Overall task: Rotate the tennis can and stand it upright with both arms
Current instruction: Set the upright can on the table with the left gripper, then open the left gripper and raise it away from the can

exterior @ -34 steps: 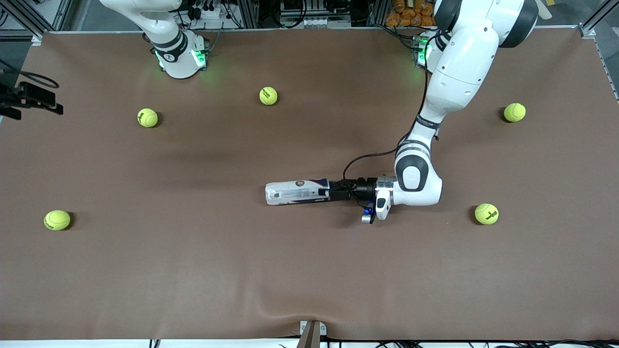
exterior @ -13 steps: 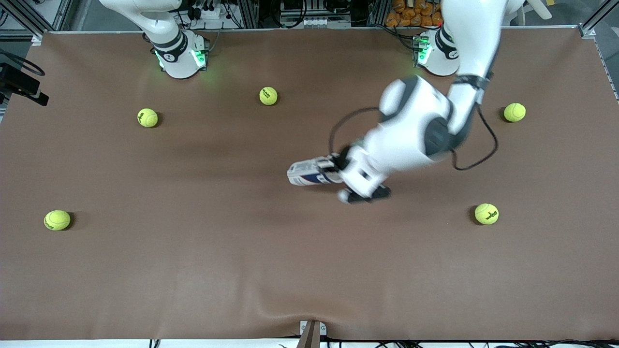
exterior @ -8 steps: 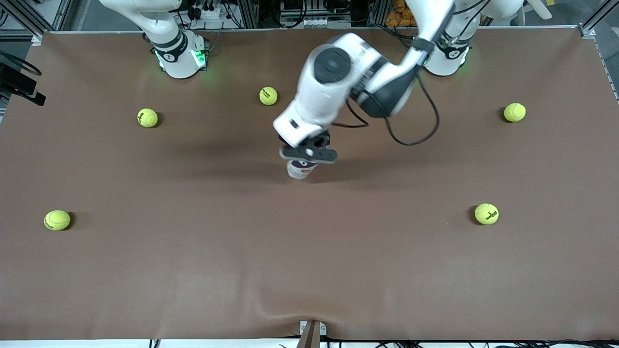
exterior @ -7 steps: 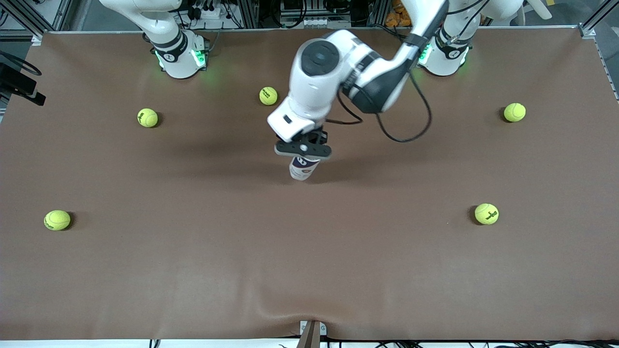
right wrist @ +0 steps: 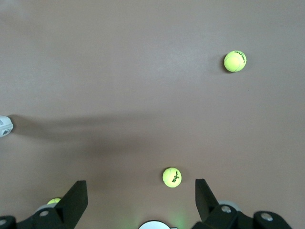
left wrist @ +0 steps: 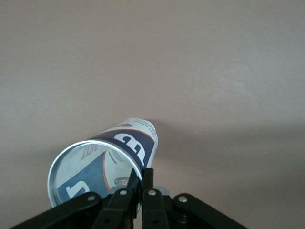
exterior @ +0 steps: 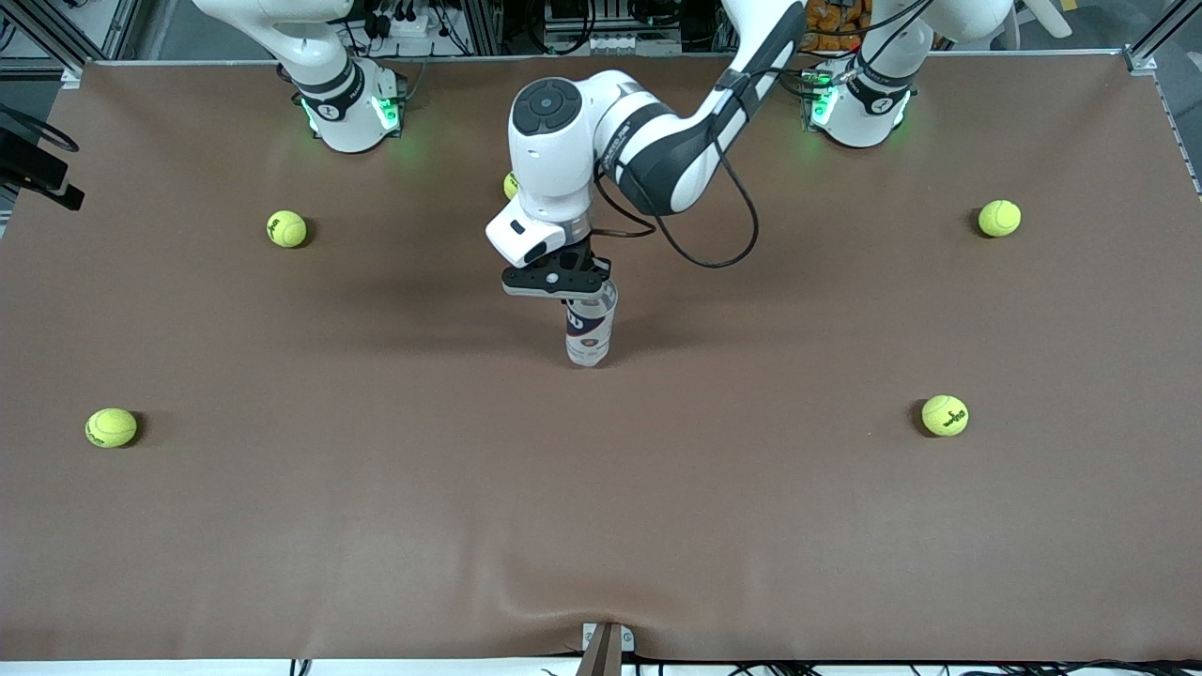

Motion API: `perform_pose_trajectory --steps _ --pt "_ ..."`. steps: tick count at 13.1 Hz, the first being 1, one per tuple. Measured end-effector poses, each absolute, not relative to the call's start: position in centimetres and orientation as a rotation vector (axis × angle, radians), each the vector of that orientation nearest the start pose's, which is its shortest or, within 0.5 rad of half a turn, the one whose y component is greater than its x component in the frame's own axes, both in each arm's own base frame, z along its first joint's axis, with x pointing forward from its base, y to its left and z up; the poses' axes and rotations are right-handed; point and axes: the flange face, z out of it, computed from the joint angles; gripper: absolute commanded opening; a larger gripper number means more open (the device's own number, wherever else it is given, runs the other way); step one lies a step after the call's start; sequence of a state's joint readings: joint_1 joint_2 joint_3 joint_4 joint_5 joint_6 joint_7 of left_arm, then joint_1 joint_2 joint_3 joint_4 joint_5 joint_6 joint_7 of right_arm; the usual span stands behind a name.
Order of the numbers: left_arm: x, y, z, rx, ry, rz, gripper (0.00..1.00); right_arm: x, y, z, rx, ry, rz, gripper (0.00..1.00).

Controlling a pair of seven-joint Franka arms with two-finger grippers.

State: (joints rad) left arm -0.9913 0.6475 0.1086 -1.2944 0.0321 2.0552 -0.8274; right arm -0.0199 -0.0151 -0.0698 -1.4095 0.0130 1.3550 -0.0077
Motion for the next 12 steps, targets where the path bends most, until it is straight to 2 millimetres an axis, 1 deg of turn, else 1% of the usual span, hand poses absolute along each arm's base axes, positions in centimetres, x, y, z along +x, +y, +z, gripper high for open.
perform_pose_trajectory --steps 1,2,3,4,6,9,10,11,12 --pt "46.0 -58.6 37.7 -3.157 0.148 -0.237 0.24 52.3 -4.4 68.8 -3.125 0.118 0.061 1.0" --pt "46.1 -58.5 37.7 -3.155 0.145 -0.239 0.36 52.3 -4.3 68.8 -3.126 0.116 0.061 1.0" --pt "46.2 -58.4 37.7 -3.155 0.144 -0.242 0.81 52.3 -4.3 68.8 -3.128 0.117 0.061 1.0" --pt "46.3 -58.4 37.7 -3.154 0.146 -0.244 1.0 52.3 -4.4 68.8 -3.13 0.118 0.061 1.0" --pt "46.3 -58.4 37.8 -3.157 0.149 -0.249 1.0 52.3 -4.4 68.9 -3.131 0.118 0.058 1.0" --pt "46.6 -58.6 38.6 -3.172 0.147 -0.276 1.0 52.4 -4.4 68.9 -3.131 0.12 0.055 1.0" --pt "46.9 -58.5 39.5 -3.182 0.142 -0.296 1.0 52.4 -4.4 68.9 -3.131 0.122 0.055 1.0" --pt "47.3 -58.2 41.1 -3.196 0.13 -0.323 1.0 52.4 -4.4 68.9 -3.131 0.122 0.054 1.0" --pt "47.9 -57.4 43.5 -3.21 0.112 -0.35 1.0 52.4 -4.4 68.9 -3.131 0.122 0.054 1.0"
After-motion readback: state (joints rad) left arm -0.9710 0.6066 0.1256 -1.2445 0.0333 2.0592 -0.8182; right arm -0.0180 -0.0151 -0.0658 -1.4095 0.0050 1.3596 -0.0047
